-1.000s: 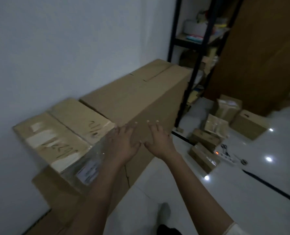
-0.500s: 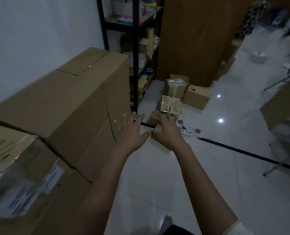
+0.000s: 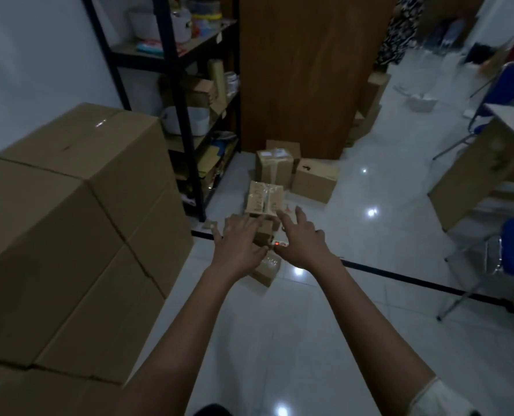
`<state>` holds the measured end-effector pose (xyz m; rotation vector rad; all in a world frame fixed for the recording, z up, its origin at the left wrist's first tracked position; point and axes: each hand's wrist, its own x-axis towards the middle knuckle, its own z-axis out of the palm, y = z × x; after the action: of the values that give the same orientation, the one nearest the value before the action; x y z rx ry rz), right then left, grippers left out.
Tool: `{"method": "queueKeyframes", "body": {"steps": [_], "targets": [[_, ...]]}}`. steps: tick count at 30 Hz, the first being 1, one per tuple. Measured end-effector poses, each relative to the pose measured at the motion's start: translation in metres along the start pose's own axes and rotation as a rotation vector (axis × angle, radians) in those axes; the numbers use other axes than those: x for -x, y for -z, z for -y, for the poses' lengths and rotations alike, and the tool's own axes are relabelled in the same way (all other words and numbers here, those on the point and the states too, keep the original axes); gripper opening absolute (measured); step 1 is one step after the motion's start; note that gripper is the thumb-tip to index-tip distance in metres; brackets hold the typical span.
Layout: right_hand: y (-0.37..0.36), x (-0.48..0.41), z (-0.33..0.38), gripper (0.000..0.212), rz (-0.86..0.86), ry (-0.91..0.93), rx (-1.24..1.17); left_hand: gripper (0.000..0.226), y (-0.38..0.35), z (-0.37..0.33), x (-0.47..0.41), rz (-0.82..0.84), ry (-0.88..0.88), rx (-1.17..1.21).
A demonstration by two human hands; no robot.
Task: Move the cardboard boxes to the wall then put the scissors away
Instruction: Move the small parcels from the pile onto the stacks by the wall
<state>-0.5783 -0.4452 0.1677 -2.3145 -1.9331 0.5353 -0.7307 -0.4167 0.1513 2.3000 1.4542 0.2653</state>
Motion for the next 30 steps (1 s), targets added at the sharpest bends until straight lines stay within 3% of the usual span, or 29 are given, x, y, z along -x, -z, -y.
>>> {"method": "queueKeyframes", "body": {"steps": [13,30], "targets": [[0.002,-0.086,-0.132,0.088,0.089,-0.135,0.015,0.077,-0.048,-0.066,-0.143,0.137,-0.047,-0.115],[0.066,-0.307,-0.271,0.082,0.101,-0.276,-0.065,0.076,-0.103,-0.13,-0.433,0.343,-0.187,-0.165]]}}
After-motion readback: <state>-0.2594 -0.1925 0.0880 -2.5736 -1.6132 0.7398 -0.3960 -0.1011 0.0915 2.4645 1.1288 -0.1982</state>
